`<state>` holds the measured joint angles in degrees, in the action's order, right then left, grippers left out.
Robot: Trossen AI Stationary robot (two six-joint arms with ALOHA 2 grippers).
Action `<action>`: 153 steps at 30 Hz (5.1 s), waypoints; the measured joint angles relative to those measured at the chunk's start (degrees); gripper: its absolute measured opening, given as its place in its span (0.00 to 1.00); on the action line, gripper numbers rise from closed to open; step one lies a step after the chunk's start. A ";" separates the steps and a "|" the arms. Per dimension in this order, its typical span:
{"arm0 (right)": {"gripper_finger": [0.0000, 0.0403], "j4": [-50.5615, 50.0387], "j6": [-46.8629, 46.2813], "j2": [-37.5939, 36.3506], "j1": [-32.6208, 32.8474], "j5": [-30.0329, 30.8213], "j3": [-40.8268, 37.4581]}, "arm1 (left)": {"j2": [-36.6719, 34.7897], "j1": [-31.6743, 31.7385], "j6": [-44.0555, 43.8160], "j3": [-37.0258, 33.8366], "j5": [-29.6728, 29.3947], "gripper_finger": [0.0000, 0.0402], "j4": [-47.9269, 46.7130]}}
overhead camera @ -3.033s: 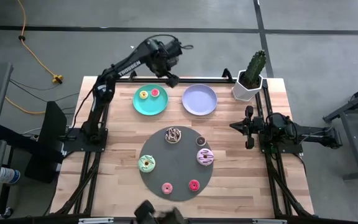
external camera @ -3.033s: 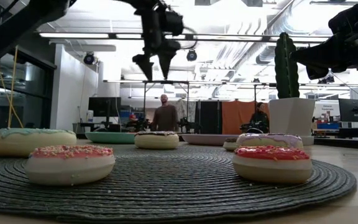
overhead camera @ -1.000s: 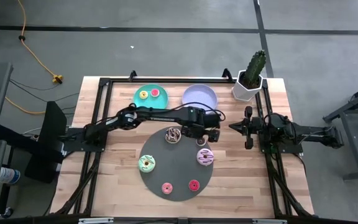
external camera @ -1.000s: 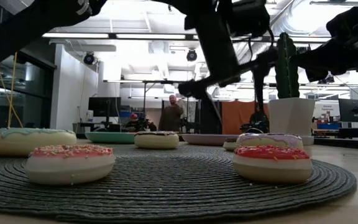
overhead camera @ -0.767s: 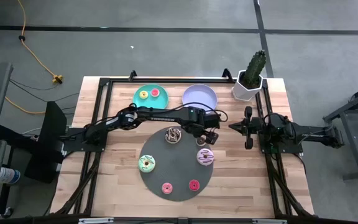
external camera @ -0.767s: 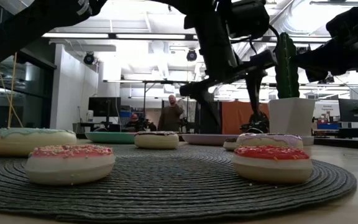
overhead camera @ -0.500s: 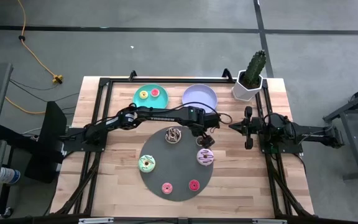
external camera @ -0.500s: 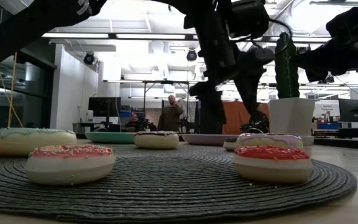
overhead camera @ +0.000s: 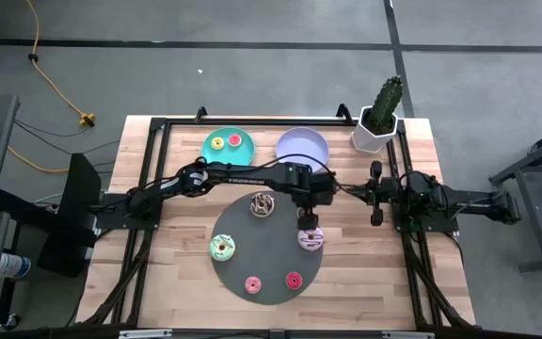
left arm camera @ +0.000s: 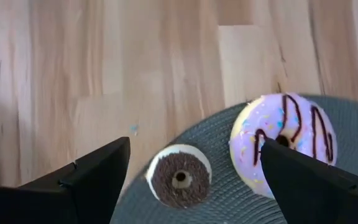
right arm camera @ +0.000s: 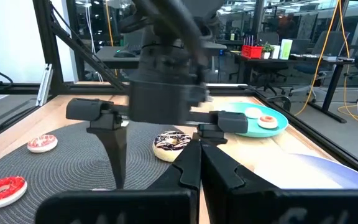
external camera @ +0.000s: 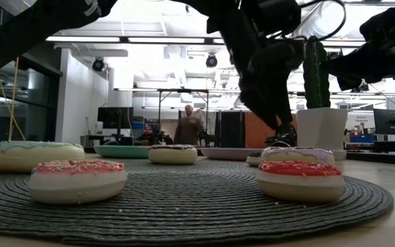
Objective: Pick & Place donuts
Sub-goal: Put the small black donut on the green plate
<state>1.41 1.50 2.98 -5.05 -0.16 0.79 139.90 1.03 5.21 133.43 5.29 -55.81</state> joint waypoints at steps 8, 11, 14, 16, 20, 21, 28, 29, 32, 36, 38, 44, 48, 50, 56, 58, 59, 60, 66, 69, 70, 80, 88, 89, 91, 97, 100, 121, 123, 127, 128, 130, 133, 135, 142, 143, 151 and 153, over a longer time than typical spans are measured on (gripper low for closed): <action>0.00 0.02 0.00 0.00 0.01 0.00 0.01 | 0.00 0.03 19.55 0.00 -0.02 0.87 0.48; 0.00 0.02 0.00 0.00 -0.01 0.00 -0.01 | -0.02 0.05 23.60 0.00 -0.12 0.87 0.45; 0.00 0.02 0.00 0.00 0.00 0.00 -0.01 | -0.02 0.07 26.39 0.00 -0.10 0.87 0.43; 0.00 0.02 0.00 0.00 0.00 0.00 0.01 | -0.02 0.06 28.08 0.00 -0.02 0.87 0.39; 0.00 0.02 0.02 -0.02 0.01 0.00 -0.01 | -0.02 0.09 32.74 0.00 1.72 0.87 0.39; 0.00 0.02 0.00 -0.01 -0.01 0.00 0.00 | -0.02 0.07 34.14 0.00 1.69 0.87 0.39; 0.00 0.02 0.00 -0.02 0.00 0.00 0.00 | -0.05 0.17 41.08 0.00 4.11 0.87 -0.72; 0.00 0.02 0.00 -0.02 0.01 0.00 0.01 | -0.07 0.18 42.63 0.00 4.38 0.87 -1.45; 0.00 0.04 0.00 -0.01 -0.01 0.00 -0.01 | 1.25 0.44 46.07 0.13 5.06 0.87 -1.80; 0.00 0.02 0.00 -0.02 -0.01 0.00 0.00 | 2.83 0.93 45.88 -0.05 5.60 0.87 -2.07; 0.00 0.00 0.00 0.00 0.00 0.00 0.00 | 2.99 1.01 46.43 0.04 5.32 0.87 -2.73; 0.00 0.04 0.00 0.00 0.01 0.00 -0.01 | 4.02 0.84 47.06 -0.07 4.78 0.87 -2.43; 0.00 0.03 0.00 0.00 0.01 0.00 0.00 | 4.04 0.86 47.17 -0.04 4.37 0.87 -2.41; 0.00 0.03 0.00 0.00 0.01 0.00 -0.01 | 4.04 0.97 47.21 -0.04 4.24 0.87 -2.33; 0.00 0.04 0.00 0.00 0.01 0.00 -0.01 | 4.04 1.88 47.50 -0.04 2.93 0.87 -4.13; 0.00 0.04 0.00 0.00 0.01 0.00 0.01 | 4.39 2.06 47.47 0.05 2.70 0.87 -4.28; 0.00 0.04 0.00 0.00 -0.01 0.00 -0.01 | 4.58 2.09 47.49 0.07 2.66 0.87 -4.20; 0.00 0.04 0.00 0.00 0.01 0.00 -0.01 | 4.78 2.13 47.48 0.04 2.42 0.87 -4.60; 0.00 0.04 0.00 0.00 0.00 0.00 -0.01 | 5.90 1.91 47.93 0.04 2.60 0.87 -4.23; 0.00 0.04 0.00 -0.02 -0.01 0.00 -0.01 | 6.24 1.93 47.61 0.09 3.03 0.87 -4.19; 0.00 0.02 0.00 -0.02 0.01 0.00 -0.01 | 6.32 1.96 47.51 0.09 3.22 0.87 -4.21; 0.00 0.04 0.00 -0.02 0.01 0.00 -0.01 | 6.36 1.99 47.45 0.07 3.36 0.86 -4.25; 0.00 0.03 0.00 -0.02 -0.01 0.00 -0.01 | 6.43 1.99 47.40 0.07 3.40 0.74 -4.53; 0.00 0.04 0.02 -0.02 0.01 0.00 -0.01 | 6.44 1.99 47.12 0.07 3.38 0.72 -4.36; 0.00 0.04 0.00 -0.02 0.00 0.00 0.00 | 6.47 1.99 47.03 0.07 3.40 0.69 -4.31; 0.00 0.04 0.00 -0.02 0.01 0.00 0.01 | 6.51 1.99 46.83 0.04 3.40 0.61 -4.31; 0.00 0.04 0.00 -0.02 0.00 0.00 0.00 | 6.51 1.99 46.79 0.04 3.34 0.58 -4.20; 0.00 0.04 0.00 0.00 0.00 0.00 -0.01 | 4.71 2.02 38.01 1.39 -1.19 0.52 -6.62; 0.00 0.04 0.01 0.00 0.01 0.00 0.00 | 3.96 2.02 36.64 1.51 -1.17 0.52 -5.91; 0.00 0.00 0.00 0.00 -0.01 0.00 0.01 | 2.36 1.99 33.22 1.56 -1.37 0.52 -6.64; 0.00 0.02 0.00 0.00 0.01 0.00 -0.01 | 1.92 2.02 31.57 1.57 -1.37 0.52 -6.80; 0.00 0.02 0.00 0.02 -0.01 0.01 -0.01 | 0.84 2.29 26.95 1.44 -1.39 0.52 -9.38; 0.00 0.02 0.00 0.06 0.00 0.00 -0.01 | -0.60 2.96 19.90 1.57 -1.12 0.52 -10.23; 0.00 0.00 0.00 0.09 0.00 -0.01 0.00 | -0.99 3.77 16.37 1.58 0.10 0.52 -10.35; 0.00 0.02 0.00 0.66 -0.01 0.03 -0.01 | -3.01 8.33 10.32 1.54 7.39 0.52 -17.84; 0.00 0.02 0.01 0.69 0.00 -0.01 -0.01 | -3.15 9.16 9.70 1.53 8.15 0.52 -19.00; 0.00 0.04 0.01 0.79 0.00 -0.01 -0.01 | -4.78 15.19 6.80 1.55 13.83 0.52 -23.58; 0.00 0.04 0.00 0.81 -0.01 0.02 -0.01 | -5.19 16.21 5.88 1.57 14.76 0.52 -23.57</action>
<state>1.45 1.50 3.79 -5.06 -0.14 0.78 134.70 17.25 11.09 135.00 20.05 -79.38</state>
